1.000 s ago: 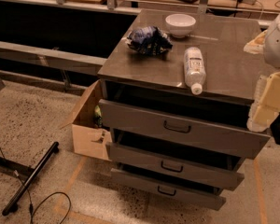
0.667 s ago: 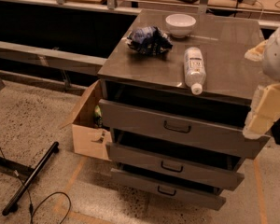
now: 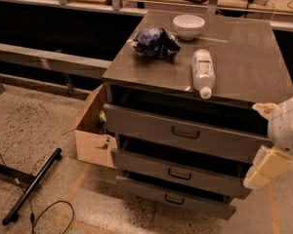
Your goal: Open middle drawer
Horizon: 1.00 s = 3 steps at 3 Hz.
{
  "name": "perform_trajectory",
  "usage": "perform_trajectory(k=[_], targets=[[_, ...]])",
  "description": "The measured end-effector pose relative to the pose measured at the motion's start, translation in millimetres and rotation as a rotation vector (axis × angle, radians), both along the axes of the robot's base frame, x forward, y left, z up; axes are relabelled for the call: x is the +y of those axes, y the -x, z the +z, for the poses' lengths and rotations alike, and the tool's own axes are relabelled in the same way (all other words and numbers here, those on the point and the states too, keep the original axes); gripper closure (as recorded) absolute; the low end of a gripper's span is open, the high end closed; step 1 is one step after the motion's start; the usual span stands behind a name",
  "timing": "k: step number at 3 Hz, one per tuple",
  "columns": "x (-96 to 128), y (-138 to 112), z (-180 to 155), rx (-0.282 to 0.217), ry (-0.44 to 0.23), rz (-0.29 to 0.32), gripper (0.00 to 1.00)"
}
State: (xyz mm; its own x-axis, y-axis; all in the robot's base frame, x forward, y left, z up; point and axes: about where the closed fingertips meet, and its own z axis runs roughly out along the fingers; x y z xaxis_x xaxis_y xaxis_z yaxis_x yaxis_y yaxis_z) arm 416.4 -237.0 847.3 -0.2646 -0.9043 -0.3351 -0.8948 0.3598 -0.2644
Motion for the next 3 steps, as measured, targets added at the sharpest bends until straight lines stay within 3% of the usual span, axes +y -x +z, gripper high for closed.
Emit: perform_trajectory(k=[1,2,3], targets=[[0.0,-3.5,-63.5,-0.033,-0.007,0.032,0.0],[6.7,-18.0,-121.2,-0.062,0.029,0.053,0.0],[-1.0,-34.4,-118.2,-0.14,0.062,0.036,0.0]])
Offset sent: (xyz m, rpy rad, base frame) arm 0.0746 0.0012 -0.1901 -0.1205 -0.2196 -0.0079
